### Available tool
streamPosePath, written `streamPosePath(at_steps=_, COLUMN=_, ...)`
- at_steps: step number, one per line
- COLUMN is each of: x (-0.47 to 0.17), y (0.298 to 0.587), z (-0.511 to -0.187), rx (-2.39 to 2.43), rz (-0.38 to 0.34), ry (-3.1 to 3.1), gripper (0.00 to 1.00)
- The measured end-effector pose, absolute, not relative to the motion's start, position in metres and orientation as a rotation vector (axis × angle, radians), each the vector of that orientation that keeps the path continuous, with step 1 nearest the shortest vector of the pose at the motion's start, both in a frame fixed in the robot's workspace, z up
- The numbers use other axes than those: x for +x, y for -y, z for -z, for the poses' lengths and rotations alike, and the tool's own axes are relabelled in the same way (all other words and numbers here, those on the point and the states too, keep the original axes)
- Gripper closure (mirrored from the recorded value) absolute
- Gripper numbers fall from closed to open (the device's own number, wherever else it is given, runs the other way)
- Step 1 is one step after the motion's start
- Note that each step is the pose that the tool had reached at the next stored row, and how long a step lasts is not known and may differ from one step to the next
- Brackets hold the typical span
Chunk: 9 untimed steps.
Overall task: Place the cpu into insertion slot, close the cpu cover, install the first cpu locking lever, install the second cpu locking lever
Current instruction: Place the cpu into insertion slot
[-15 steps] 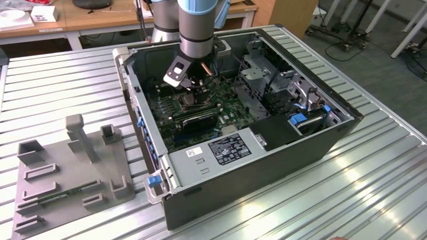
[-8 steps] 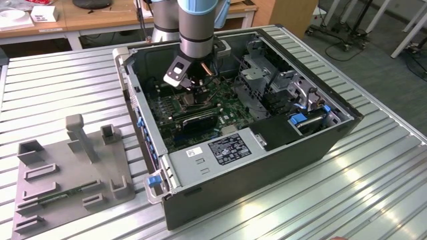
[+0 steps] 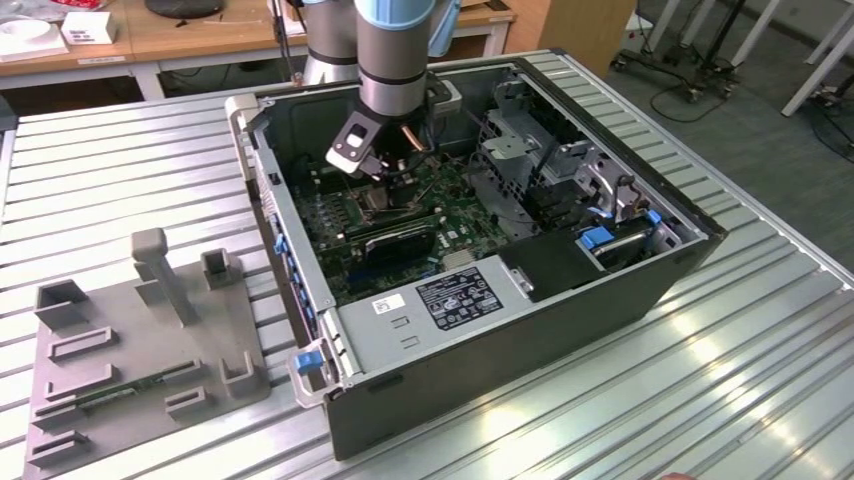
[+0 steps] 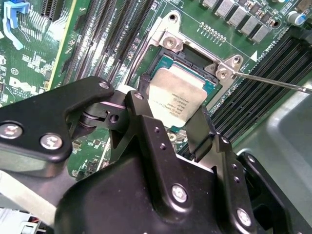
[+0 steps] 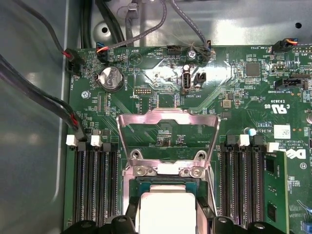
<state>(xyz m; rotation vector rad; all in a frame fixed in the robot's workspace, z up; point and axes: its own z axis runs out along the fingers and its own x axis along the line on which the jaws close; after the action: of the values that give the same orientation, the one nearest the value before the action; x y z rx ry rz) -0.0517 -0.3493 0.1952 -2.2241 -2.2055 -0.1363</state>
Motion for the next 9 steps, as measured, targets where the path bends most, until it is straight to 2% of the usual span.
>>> streamPosePath(at_steps=9, x=-0.0522, y=0.3489, z=-0.1932, rx=-2.246, rz=0.136, ry=2.185, gripper=0.46)
